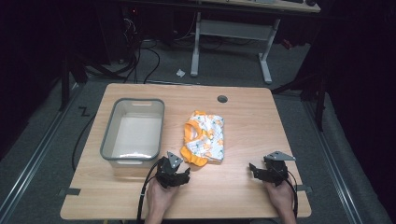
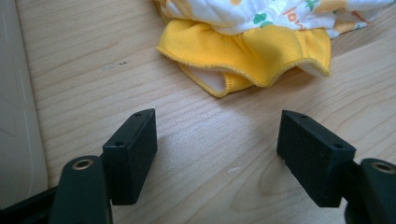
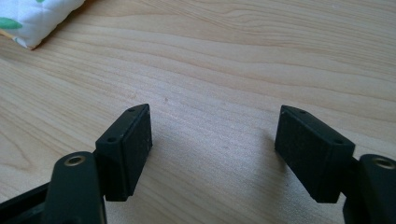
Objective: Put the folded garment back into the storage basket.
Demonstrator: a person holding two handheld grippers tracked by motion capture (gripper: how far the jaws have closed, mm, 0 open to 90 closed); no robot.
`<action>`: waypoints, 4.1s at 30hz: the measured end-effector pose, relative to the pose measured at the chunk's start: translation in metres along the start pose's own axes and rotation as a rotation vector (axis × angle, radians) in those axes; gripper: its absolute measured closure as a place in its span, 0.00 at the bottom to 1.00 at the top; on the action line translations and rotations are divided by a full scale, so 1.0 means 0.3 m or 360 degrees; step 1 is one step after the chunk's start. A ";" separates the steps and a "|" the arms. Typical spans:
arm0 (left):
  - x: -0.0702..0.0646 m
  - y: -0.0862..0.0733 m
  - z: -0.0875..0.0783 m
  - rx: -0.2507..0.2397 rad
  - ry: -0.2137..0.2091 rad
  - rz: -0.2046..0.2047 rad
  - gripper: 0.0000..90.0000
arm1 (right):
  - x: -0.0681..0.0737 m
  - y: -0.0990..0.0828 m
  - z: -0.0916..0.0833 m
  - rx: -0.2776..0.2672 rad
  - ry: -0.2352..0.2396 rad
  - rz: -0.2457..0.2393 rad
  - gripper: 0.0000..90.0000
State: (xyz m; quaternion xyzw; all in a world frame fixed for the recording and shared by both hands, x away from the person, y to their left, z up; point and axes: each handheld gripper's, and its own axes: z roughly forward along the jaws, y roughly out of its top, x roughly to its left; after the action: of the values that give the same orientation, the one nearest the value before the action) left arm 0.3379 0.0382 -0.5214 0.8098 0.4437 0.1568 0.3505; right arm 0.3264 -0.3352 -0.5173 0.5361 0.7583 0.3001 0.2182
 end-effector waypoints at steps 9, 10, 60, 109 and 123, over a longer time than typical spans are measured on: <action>-0.002 0.025 -0.029 -0.0032 -0.0090 -0.0027 0.33 | 0.000 0.000 0.000 0.0000 0.0000 0.0000 0.31; -0.004 0.028 -0.029 -0.0034 -0.0094 -0.0026 0.33 | 0.000 0.000 0.000 0.0000 0.0000 0.0000 0.31; 0.032 0.331 0.071 0.0024 -0.0094 -0.0062 0.28 | 0.000 0.000 0.000 0.0000 0.0000 0.0000 0.31; 0.087 0.366 0.312 0.0258 -0.0039 -0.0100 0.31 | 0.000 0.000 -0.001 0.0001 0.0003 -0.0001 0.31; 0.056 0.364 0.299 0.0225 -0.0135 -0.0007 0.75 | 0.000 0.000 -0.001 0.0001 0.0002 -0.0002 0.31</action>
State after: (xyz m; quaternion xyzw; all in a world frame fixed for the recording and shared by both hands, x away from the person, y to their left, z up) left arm 0.4645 -0.0257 -0.5085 0.8375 0.4400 0.0900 0.3113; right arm 0.3262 -0.3352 -0.5172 0.5356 0.7588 0.3001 0.2175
